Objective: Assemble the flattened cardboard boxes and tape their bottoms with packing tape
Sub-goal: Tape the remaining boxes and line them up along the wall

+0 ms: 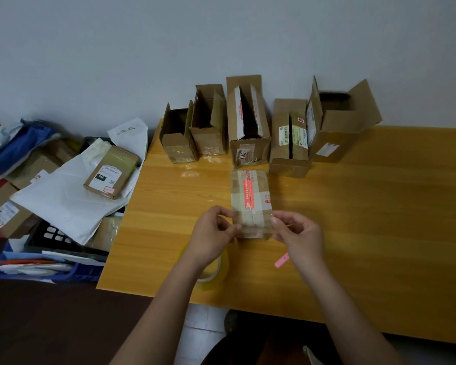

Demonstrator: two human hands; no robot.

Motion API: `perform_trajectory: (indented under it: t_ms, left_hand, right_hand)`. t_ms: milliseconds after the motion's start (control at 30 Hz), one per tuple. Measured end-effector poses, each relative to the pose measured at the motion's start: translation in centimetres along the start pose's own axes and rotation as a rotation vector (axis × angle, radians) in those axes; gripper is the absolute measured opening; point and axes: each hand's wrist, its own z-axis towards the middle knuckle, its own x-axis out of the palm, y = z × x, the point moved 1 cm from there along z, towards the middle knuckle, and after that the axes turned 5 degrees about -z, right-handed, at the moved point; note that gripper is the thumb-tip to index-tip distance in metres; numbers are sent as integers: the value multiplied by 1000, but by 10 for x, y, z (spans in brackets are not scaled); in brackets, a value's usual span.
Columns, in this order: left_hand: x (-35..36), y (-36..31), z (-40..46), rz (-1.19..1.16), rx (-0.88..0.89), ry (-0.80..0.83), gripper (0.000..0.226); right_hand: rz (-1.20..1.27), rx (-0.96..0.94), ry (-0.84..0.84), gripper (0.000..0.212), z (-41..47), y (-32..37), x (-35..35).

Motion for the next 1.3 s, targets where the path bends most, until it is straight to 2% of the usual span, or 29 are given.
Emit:
perform_trajectory:
  t_ms: [67,200,433,967,1100,1300]
  left_hand:
    - [2,0,5,57,0,-36,6]
    - [9,0,13,239,36,-85,18]
    - [9,-1,15,157,-84,-94,13]
    - [15,1,16,210,-78,-103,17]
    - [16,1,17,172,-108,-111,18]
    - [18,8,19,-60,-239,-178,19]
  right_hand:
    - [-10,-27,-51,12,1,-4,4]
    - [-44,-72,-114,14,7,-8,11]
    - [-64,-44,-78,16,7,-10,16]
    - [-143,20,-78,17,14,-6,9]
    - [-158,19,-76,18,16,-6,7]
    - [-100,-29,-89,32,21,-11,6]
